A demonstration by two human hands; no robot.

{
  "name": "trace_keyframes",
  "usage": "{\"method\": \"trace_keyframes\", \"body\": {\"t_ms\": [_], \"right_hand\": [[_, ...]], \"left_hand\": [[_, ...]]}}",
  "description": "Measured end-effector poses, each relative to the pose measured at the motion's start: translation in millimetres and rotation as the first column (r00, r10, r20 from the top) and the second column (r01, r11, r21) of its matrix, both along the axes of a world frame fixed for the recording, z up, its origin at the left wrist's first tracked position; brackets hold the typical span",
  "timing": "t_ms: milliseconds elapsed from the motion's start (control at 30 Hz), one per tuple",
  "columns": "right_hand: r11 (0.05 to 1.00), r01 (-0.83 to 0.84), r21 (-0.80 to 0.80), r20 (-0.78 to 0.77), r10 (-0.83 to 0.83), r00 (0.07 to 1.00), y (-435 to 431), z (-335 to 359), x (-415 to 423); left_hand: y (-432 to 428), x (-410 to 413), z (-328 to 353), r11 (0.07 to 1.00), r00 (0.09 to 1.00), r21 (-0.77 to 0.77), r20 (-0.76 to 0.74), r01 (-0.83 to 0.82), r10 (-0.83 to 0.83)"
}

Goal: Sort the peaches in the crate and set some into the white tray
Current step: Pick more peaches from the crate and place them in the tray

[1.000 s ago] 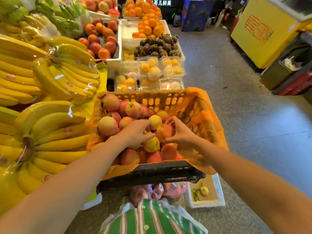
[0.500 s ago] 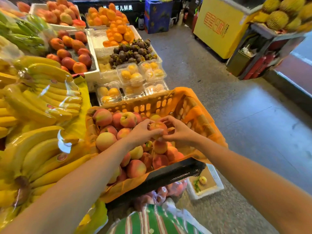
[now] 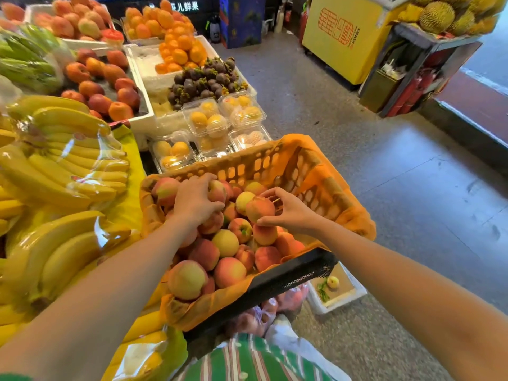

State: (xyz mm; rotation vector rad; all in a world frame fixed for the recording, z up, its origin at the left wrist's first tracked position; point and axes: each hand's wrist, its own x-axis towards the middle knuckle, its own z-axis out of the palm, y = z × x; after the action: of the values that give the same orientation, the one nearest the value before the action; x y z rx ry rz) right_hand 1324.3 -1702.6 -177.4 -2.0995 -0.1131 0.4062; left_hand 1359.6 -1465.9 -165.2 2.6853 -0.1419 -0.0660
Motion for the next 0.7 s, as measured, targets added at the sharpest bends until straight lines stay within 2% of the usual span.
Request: {"method": "trace_keyframes", "body": {"t_ms": [67,167,233,300,367,433,567,700], "right_hand": [[1.0,0.005,0.001,0.005,-0.005,1.0,1,2,1],[1.0,0.005,-0.004,0.046,-0.005,0.999,-3,6,2],[1.0,0.015,0.01,0.09,-0.016,0.996,-8,12,2],[0.998,0.034,0.048,0.134,-0.04,0.99,-14,20,0],[0.994,0.063,0.088,0.181,-0.079,0.98,-25,27,-3],[0.988,0.097,0.122,0.233,-0.124,0.965,-42,33,-10],[0.974,0.148,0.172,0.29,-0.194,0.937,-90,44,-31],[0.962,0.206,0.181,0.305,-0.254,0.918,-153,54,-61]], "left_hand": [[2,1,6,0.995,1.0,-0.096,-0.013,0.008,-0.01],[-4,0,19,0.918,0.995,-0.388,-0.09,-0.076,0.044],[-13,0,28,0.784,0.977,-0.603,-0.212,-0.15,0.025],[-26,-4,35,0.599,0.942,-0.769,-0.328,-0.222,-0.071],[-41,-10,38,0.464,0.913,-0.85,-0.366,-0.25,-0.179],[-58,-14,40,0.382,0.897,-0.889,-0.364,-0.254,-0.25],[-105,-24,51,0.314,0.859,-0.927,-0.323,-0.203,-0.397],[-172,-40,55,0.37,0.86,-0.926,-0.249,-0.076,-0.446]]}}
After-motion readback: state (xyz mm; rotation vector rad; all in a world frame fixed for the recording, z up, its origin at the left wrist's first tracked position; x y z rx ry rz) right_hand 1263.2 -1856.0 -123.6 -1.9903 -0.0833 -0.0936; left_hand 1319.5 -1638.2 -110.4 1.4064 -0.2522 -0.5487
